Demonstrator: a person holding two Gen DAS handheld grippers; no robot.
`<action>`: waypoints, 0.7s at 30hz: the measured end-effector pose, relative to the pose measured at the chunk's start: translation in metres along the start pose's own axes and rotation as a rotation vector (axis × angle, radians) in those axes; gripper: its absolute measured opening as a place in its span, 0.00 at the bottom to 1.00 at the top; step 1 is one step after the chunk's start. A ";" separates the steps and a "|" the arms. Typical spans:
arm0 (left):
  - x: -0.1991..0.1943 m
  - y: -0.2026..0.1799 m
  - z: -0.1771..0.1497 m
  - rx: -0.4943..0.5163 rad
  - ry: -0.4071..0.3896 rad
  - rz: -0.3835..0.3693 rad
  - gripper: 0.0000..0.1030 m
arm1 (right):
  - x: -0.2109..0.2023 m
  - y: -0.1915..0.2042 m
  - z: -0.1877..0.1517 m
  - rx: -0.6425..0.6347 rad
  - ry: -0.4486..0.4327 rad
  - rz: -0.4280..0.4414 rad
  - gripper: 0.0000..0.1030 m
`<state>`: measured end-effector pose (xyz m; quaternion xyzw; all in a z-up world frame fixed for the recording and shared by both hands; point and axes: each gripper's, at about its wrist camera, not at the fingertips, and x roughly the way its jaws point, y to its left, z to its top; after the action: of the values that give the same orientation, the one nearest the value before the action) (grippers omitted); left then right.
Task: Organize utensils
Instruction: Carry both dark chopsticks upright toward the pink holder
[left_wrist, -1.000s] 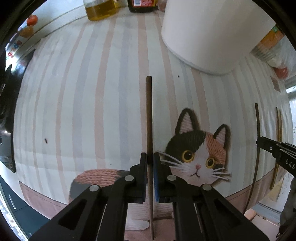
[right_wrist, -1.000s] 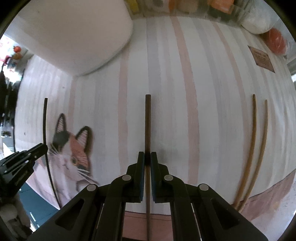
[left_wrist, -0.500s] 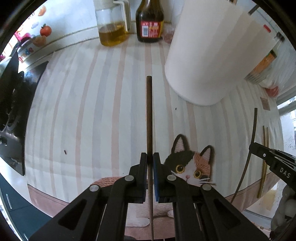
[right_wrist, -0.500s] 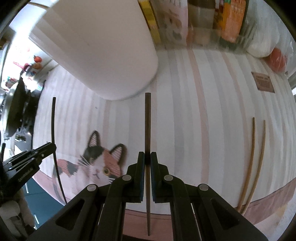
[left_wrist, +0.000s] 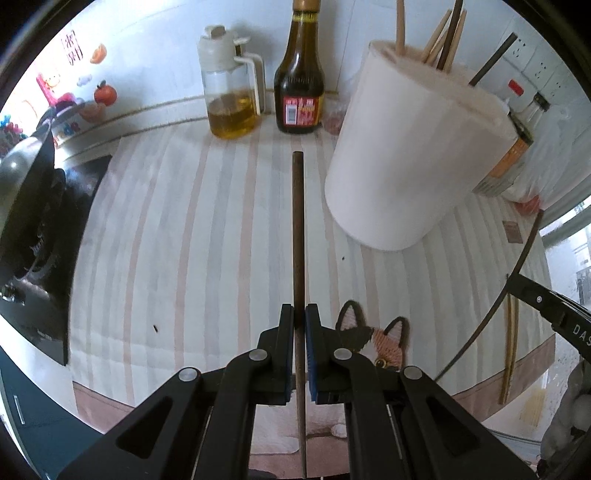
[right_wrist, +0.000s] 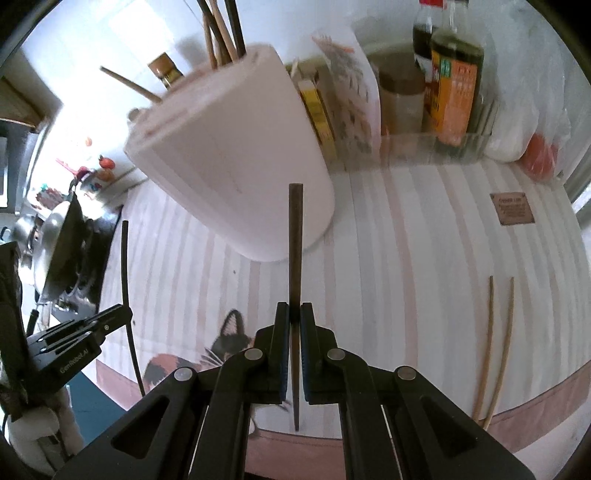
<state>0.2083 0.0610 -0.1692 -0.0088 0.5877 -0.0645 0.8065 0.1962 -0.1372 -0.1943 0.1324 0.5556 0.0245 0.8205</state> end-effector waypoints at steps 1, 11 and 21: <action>-0.003 0.000 0.002 0.002 -0.009 0.000 0.03 | -0.006 0.002 0.001 -0.002 -0.013 0.006 0.05; -0.042 -0.001 0.021 -0.002 -0.117 -0.018 0.03 | -0.057 0.028 0.018 -0.036 -0.156 0.019 0.05; -0.091 -0.011 0.052 0.010 -0.246 -0.042 0.03 | -0.101 0.053 0.041 -0.084 -0.245 0.043 0.05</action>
<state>0.2296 0.0574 -0.0659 -0.0250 0.4837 -0.0826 0.8710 0.2014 -0.1130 -0.0761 0.1117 0.4468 0.0487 0.8863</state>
